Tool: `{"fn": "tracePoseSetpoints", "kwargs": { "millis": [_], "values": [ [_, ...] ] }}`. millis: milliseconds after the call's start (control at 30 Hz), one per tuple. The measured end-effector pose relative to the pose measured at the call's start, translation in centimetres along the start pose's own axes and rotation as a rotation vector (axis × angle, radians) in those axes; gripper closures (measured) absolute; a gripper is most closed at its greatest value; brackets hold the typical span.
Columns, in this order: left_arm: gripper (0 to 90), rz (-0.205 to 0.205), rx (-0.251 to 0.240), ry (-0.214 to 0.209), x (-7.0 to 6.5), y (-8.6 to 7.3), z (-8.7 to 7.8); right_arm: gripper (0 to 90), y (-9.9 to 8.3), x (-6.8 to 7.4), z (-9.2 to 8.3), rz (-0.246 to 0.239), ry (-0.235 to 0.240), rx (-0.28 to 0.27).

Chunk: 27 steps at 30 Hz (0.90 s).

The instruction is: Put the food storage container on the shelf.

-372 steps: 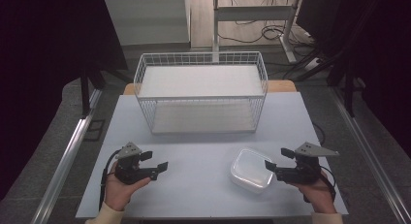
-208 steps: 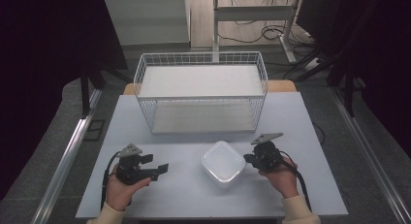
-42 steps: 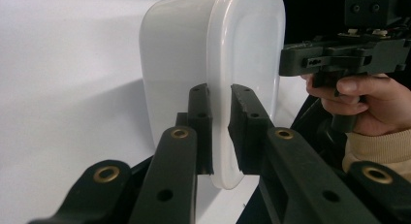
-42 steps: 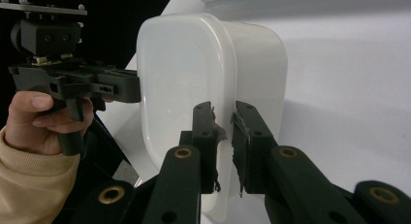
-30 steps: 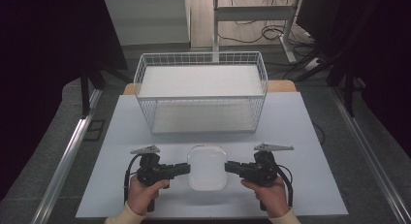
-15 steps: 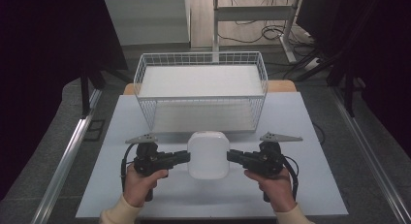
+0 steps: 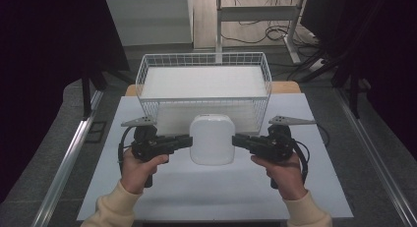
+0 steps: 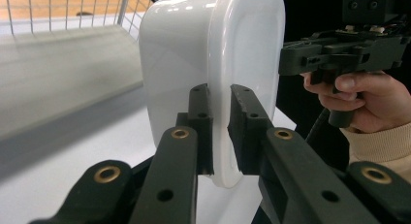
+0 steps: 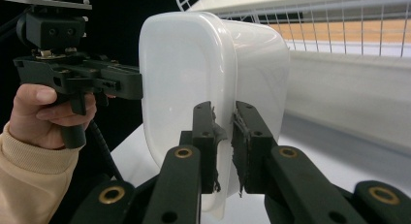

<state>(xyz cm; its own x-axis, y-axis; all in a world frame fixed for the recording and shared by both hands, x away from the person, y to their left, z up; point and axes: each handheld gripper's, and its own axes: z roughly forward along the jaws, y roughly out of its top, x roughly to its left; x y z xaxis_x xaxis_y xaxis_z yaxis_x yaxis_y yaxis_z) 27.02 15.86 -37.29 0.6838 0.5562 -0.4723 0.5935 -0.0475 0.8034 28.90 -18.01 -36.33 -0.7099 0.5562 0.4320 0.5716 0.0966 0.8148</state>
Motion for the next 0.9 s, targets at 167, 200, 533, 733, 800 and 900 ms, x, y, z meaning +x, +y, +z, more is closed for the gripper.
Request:
{"fn": "tracePoseSetpoints", "kwargs": {
  "millis": [167, 200, 533, 733, 800, 900],
  "values": [
    [80.3, 0.004, -0.007, 0.007, 0.0, 1.2, -0.3, 80.0, 1.6, 0.2, 0.0, -0.015, -0.001, -0.007],
    [80.3, 0.005, -0.008, 0.009, 0.0, 1.4, -0.4, 80.0, 1.6, 0.2, 0.0, -0.015, -0.001, -0.007],
    [80.3, 0.015, -0.011, 0.018, -0.1, 3.9, -0.6, 79.9, 4.2, 0.5, -0.1, -0.033, -0.015, -0.004],
    [80.2, 0.035, -0.004, 0.029, 0.1, 5.5, -0.6, 80.0, 5.7, 0.2, -0.1, -0.036, -0.014, -0.008],
    [80.3, 0.040, -0.002, 0.033, 0.1, 6.1, -0.5, 80.0, 6.1, 0.0, 0.0, -0.039, -0.014, -0.012],
    [80.3, 0.045, -0.003, 0.033, 0.4, 7.0, -0.4, 79.9, 6.7, -0.2, 0.0, -0.034, -0.013, -0.015]
  ]
}}
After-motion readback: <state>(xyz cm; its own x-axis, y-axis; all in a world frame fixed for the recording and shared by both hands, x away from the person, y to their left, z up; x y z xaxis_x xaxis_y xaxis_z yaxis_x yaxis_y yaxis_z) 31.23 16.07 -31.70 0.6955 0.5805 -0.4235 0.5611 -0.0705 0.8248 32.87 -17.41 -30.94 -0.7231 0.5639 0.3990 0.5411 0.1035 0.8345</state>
